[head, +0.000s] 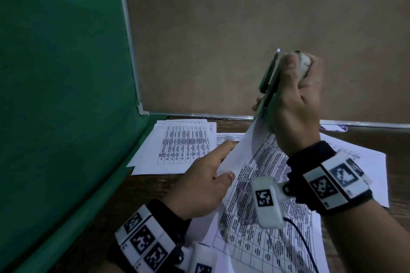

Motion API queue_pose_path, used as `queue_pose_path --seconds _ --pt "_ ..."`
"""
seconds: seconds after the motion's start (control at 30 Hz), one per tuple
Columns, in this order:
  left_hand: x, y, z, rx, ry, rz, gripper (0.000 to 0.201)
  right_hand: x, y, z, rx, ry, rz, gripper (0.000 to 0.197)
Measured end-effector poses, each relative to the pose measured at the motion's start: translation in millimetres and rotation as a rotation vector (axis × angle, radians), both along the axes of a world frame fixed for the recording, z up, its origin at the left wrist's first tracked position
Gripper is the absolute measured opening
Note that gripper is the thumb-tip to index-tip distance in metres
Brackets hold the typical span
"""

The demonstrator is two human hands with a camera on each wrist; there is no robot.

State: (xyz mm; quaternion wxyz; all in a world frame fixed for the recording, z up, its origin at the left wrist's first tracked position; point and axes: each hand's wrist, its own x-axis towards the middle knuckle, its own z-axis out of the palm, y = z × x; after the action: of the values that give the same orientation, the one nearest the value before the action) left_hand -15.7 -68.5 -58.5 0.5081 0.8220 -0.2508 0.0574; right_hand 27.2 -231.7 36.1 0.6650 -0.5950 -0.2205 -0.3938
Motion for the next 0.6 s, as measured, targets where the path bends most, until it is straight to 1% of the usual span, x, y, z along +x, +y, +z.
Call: queue_pose_path --seconds 0.2,0.27,0.33,0.4,0.47,0.53,0.6 --pt "-2 -2 2 0.011 0.035 -0.002 0.052 1 2 0 0.015 -0.059 -0.145 0.014" --pt "-1 -2 1 0.022 0.047 -0.002 0.048 0 3 1 -0.003 -0.074 -0.153 0.013" --pt "1 -1 -1 0.001 0.048 0.011 0.045 0 1 1 -0.015 -0.066 -0.103 0.011" --pt "5 1 -3 -0.041 0.044 0.02 0.043 1 -4 1 0.039 -0.062 -0.04 0.009" --pt "7 5 -4 -0.046 0.058 0.087 0.045 2 -16 1 0.17 -0.053 -0.06 0.013" --pt "14 14 -4 -0.099 0.091 0.193 0.045 5 -32 0 0.303 0.027 -0.067 0.018" --pt "21 26 0 -0.184 0.122 0.292 0.045 10 -50 -10 0.364 0.213 -0.013 0.02"
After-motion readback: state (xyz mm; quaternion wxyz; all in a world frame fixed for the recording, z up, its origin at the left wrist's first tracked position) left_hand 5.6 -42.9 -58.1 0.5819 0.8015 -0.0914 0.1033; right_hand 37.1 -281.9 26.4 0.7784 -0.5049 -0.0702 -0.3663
